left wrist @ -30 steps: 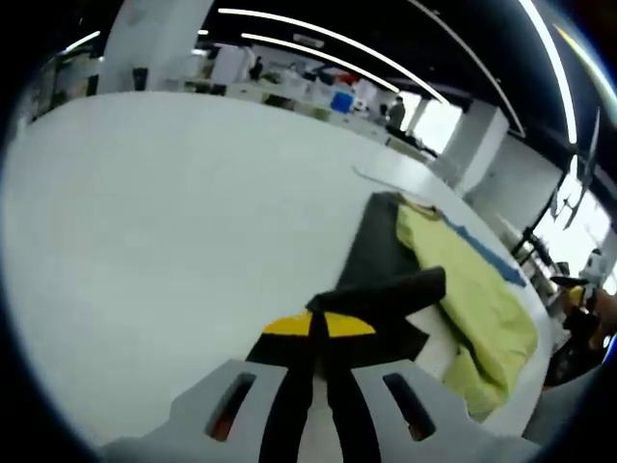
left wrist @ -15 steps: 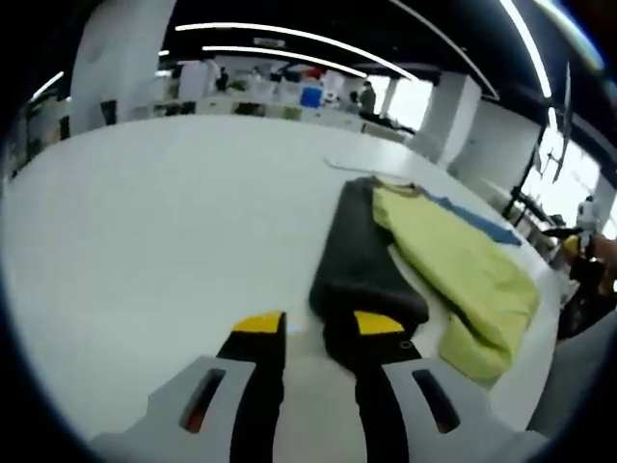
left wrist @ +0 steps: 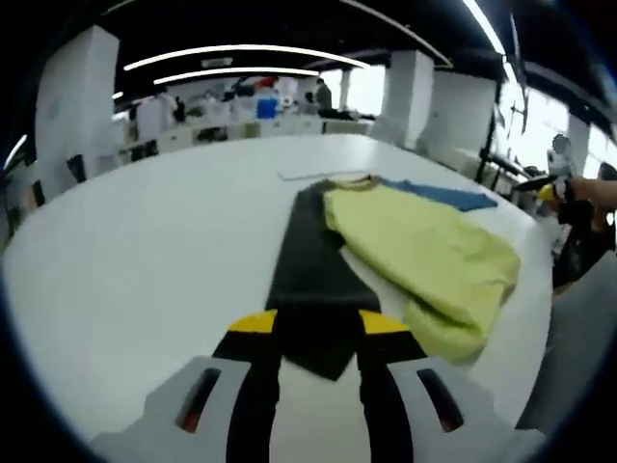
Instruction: Fold the garment on the visible template until the final outline fits inside the template.
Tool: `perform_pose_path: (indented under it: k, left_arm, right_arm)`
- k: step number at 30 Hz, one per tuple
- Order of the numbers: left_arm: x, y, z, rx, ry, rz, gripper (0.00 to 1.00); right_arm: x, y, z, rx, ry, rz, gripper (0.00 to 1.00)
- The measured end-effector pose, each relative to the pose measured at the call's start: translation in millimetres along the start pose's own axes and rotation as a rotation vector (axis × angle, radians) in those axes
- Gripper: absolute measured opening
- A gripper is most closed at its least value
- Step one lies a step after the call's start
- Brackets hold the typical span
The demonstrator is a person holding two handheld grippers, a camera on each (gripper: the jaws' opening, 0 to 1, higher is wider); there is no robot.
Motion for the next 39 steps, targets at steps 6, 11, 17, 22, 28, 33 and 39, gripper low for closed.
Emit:
perform_pose_path:
  k: [6,11,17,22,28,33,39]
  left_arm:
    - [3.8,10.2,13.0,0.085,0.064,-0.052,0.17]
    - [9.2,24.1,22.1,0.14,0.049,-0.095,0.12]
    - [11.2,36.3,25.8,0.149,0.04,-0.129,0.13]
    - [11.3,40.1,23.5,0.152,0.041,-0.147,0.13]
    - [7.9,47.2,20.4,0.142,0.046,-0.142,0.15]
    - [6.7,52.3,18.4,0.12,0.048,-0.138,0.15]
    - [7.8,52.5,16.0,0.109,0.043,-0.139,0.12]
  right_arm:
    - [0.8,-0.1,0.8,0.0,0.005,0.003,0.94]
    - [2.5,-1.2,1.9,0.001,0.01,0.005,0.94]
    - [5.1,-4.9,4.5,0.01,0.024,0.01,0.94]
    - [8.6,-7.4,7.1,0.022,0.033,0.008,0.94]
    - [11.0,-8.7,6.6,0.026,0.04,0.004,0.94]
    - [10.8,-9.1,6.9,0.027,0.043,0.007,0.94]
    - [10.1,-9.4,7.8,0.028,0.043,0.011,0.94]
Point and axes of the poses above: the point that each gripper's makers call its tool centre point, and the gripper's own axes: y roughly forward along the fingers, z roughly to its right, x roughly out of its underside, the point moved 10 cm from there along -y, roughly backward along the fingers, and after that the axes turned 4 degrees about -z, right-handed, at the moved point
